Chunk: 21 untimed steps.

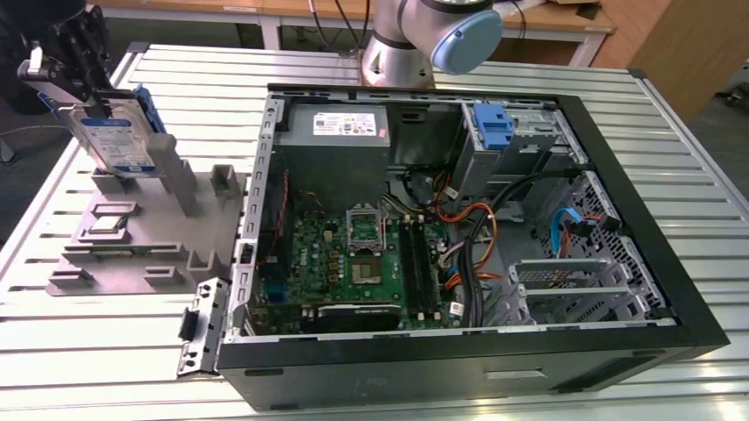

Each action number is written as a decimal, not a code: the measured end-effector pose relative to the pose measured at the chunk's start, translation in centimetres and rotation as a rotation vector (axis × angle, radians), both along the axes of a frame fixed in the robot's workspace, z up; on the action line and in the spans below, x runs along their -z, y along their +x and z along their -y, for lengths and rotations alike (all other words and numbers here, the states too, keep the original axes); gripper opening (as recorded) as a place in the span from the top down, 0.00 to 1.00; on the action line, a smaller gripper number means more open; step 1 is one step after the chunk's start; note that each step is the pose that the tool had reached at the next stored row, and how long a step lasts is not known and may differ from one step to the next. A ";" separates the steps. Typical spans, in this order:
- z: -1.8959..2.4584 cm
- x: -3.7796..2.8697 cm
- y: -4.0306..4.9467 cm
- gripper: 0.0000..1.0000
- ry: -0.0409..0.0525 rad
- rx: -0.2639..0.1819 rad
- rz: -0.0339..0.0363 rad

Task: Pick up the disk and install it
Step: 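Pick up the disk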

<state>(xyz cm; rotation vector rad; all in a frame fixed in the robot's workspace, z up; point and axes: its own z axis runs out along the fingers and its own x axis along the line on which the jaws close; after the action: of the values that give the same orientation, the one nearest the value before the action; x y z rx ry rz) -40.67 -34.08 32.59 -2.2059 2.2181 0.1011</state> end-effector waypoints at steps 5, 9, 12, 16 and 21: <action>0.00 -0.44 0.00 0.65 -0.0001 0.000 -0.0002; 0.00 -0.99 0.00 0.65 0.0000 0.000 0.0000; 0.00 -1.53 0.00 0.65 0.0001 0.000 0.0000; 0.00 -2.32 0.00 0.65 0.0000 0.000 0.0000; 0.00 -3.17 0.00 0.65 0.0000 0.000 -0.0001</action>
<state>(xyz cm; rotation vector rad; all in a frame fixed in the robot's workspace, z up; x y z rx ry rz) -40.66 -34.08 35.77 -2.2060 2.2182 0.1011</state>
